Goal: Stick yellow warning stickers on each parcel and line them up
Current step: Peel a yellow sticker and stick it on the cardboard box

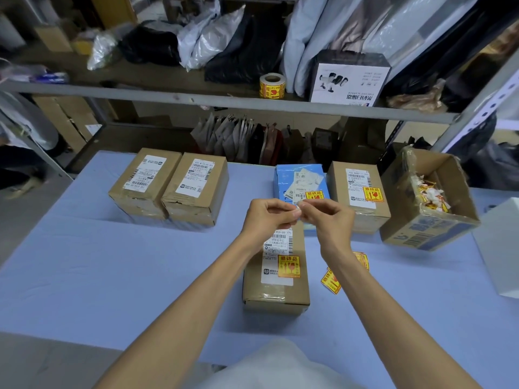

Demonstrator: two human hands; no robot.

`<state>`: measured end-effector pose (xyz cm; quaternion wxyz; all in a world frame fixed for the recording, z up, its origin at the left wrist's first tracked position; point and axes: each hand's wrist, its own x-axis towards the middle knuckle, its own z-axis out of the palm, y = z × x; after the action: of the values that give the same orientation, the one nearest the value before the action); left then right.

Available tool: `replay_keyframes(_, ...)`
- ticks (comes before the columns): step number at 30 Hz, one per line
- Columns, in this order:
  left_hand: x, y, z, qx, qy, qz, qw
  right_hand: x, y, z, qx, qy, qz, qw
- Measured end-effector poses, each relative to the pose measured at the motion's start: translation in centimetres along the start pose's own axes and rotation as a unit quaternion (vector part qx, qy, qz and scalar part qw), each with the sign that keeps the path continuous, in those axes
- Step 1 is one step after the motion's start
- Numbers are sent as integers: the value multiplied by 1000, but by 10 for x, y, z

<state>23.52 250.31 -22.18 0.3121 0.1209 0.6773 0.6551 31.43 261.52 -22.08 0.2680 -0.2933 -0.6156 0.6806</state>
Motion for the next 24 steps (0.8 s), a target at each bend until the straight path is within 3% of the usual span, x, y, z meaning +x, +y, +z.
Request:
replay_keyframes(9, 7, -6, 19, 71, 96, 39, 992, 2, 4, -9, -94, -34, -16, 995)
replay_keyframes(12, 7, -4, 22, 81, 51, 50, 994, 2, 3, -21, -121, -48, -24, 991)
replay_keyframes(16, 12, 5, 37, 57, -39, 77, 995, 8, -5, -42, -119, -12, -53, 991)
replay_keyframes(24, 45, 21, 120, 115, -99, 95, 984, 36, -16, -104, -212, 101, -114, 965)
